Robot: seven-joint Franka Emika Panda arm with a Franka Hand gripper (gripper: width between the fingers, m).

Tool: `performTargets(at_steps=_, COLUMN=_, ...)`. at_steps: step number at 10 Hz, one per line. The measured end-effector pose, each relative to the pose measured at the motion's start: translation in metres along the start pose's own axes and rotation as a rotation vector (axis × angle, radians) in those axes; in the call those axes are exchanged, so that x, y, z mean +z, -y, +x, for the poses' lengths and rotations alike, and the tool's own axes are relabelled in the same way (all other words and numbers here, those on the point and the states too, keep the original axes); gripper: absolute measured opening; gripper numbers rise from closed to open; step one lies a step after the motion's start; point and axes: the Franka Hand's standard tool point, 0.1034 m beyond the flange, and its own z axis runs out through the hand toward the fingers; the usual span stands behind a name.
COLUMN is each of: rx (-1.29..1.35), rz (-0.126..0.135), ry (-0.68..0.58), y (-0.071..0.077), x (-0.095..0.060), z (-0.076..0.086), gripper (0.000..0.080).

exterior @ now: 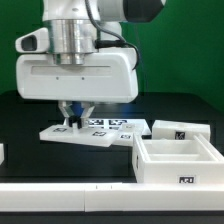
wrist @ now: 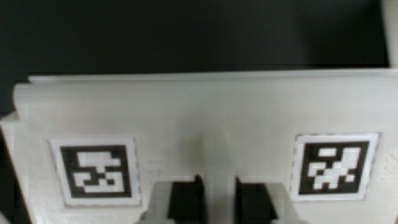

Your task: Assemble cabinet

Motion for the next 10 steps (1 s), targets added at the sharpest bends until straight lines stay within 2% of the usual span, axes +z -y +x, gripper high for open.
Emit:
performTargets(at_steps=1, rx=-0.015, rz=0.001, ry=0.001, y=0.009, x=0.0, z=-0.003, gripper=0.0062)
performTargets(at_steps=2, rx=-0.05, rz=0.002, ry=0.001, y=0.011, x=0.0, z=-0.004, gripper=0.0062)
performTargets(at_steps=5, rx=-0.09, rz=0.002, ry=0.002, y=0.011, x=0.001, z=-0.004, gripper=0.0062)
performTargets(at_steps=7, rx=0.115, rz=0.0, ry=0.0, y=0.009, x=0.0, z=-0.005, gripper=0.0062)
performTargets(at_steps=8, rx=0.304, rz=-0.003, ry=0.008, y=0.01, x=-0.001, z=-0.014, gripper=0.0062)
performTargets(at_steps=10, rx=0.595, rz=-0.017, ry=0.04, y=0.025, x=-0.003, z=-0.05, gripper=0.0062)
